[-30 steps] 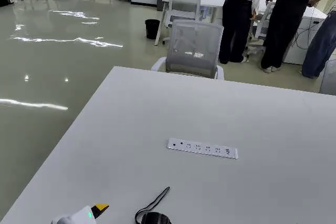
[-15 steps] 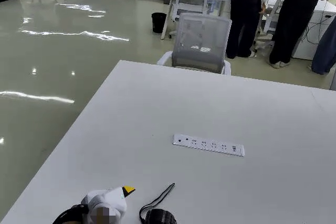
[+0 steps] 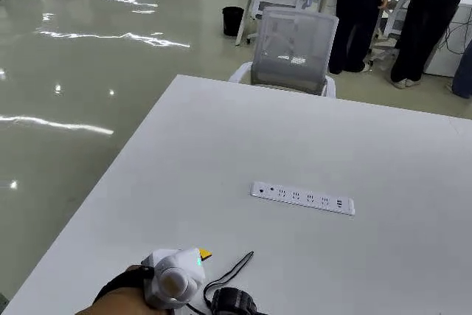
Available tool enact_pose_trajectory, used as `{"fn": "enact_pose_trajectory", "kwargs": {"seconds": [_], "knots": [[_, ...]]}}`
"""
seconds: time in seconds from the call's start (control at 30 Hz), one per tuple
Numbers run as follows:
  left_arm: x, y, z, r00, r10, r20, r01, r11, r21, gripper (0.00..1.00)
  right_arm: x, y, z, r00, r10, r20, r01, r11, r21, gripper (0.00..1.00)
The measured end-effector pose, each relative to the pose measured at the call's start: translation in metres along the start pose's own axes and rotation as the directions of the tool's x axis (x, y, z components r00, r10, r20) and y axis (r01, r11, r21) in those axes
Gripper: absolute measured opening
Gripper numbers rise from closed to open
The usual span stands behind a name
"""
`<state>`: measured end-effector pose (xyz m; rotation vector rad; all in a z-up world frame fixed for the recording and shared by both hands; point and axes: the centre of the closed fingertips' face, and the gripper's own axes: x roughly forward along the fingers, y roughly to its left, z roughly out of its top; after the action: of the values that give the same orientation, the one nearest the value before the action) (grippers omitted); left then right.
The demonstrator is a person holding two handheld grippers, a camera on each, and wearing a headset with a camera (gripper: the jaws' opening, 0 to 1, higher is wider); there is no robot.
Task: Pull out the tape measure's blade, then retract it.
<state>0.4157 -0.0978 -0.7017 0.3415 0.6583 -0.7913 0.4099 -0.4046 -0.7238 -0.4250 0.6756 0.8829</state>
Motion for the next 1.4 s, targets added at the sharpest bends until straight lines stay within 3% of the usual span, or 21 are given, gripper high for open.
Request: {"fn": "enact_pose_trajectory", "kwargs": {"seconds": [0.37,0.43,0.57,0.6,0.73,0.8,0.83,0.9,1.03,1.07,1.1,1.3,1.33,1.4], "knots": [[0.02,-0.009,0.004,0.9986,0.052,0.004,-0.051,0.99,-0.131,0.92,0.012,-0.006,0.005,0.9992,0.029,-0.027,-0.031,0.998,-0.057,0.85],[0.023,-0.01,0.006,0.9961,0.087,0.012,-0.083,0.978,-0.191,0.93,0.016,-0.006,0.004,0.9986,0.042,-0.031,-0.044,0.997,-0.066,0.84],[0.023,-0.009,0.007,0.9845,0.175,0.011,-0.167,0.953,-0.255,0.96,0.022,-0.004,0.002,0.9973,0.057,-0.045,-0.061,0.995,-0.085,0.81],[0.023,-0.006,0.006,0.9764,0.216,0.007,-0.206,0.942,-0.264,0.98,0.024,-0.004,0.001,0.9969,0.063,-0.049,-0.067,0.993,-0.094,0.79],[0.024,-0.012,0.0,0.9637,0.267,-0.015,-0.257,0.912,-0.319,0.99,0.029,-0.001,-0.001,0.9939,0.085,-0.07,-0.093,0.988,-0.121,0.75],[0.022,-0.013,-0.005,0.9507,0.308,-0.032,-0.298,0.883,-0.363,0.99,0.031,-0.001,-0.001,0.9924,0.096,-0.077,-0.106,0.986,-0.132,0.73],[0.02,-0.011,-0.006,0.9393,0.342,-0.032,-0.329,0.869,-0.369,0.99,0.033,-0.002,-0.002,0.9917,0.1,-0.081,-0.111,0.984,-0.138,0.72],[0.021,-0.015,-0.006,0.934,0.356,-0.03,-0.343,0.87,-0.353,0.99,0.036,-0.002,-0.003,0.9902,0.109,-0.088,-0.121,0.982,-0.145,0.7],[0.019,-0.016,-0.01,0.9134,0.406,-0.032,-0.382,0.827,-0.412,0.99,0.039,-0.002,-0.004,0.9867,0.122,-0.107,-0.138,0.977,-0.161,0.68],[0.019,-0.016,-0.011,0.9118,0.41,-0.03,-0.381,0.816,-0.435,0.99,0.039,-0.003,-0.004,0.9864,0.123,-0.109,-0.14,0.976,-0.166,0.67],[0.02,-0.016,-0.012,0.9095,0.415,-0.03,-0.379,0.797,-0.47,0.99,0.041,-0.003,-0.004,0.9857,0.125,-0.113,-0.143,0.975,-0.168,0.67],[0.022,-0.01,-0.017,0.8903,0.453,-0.048,-0.414,0.761,-0.499,0.99,0.047,-0.003,-0.009,0.9807,0.137,-0.14,-0.162,0.969,-0.186,0.6],[0.022,-0.006,-0.018,0.8739,0.483,-0.054,-0.44,0.738,-0.512,0.99,0.05,-0.004,-0.013,0.9786,0.139,-0.152,-0.167,0.967,-0.191,0.59],[0.021,-0.002,-0.021,0.86,0.506,-0.067,-0.461,0.714,-0.527,0.97,0.054,-0.004,-0.017,0.9765,0.14,-0.164,-0.171,0.965,-0.198,0.55]]}}
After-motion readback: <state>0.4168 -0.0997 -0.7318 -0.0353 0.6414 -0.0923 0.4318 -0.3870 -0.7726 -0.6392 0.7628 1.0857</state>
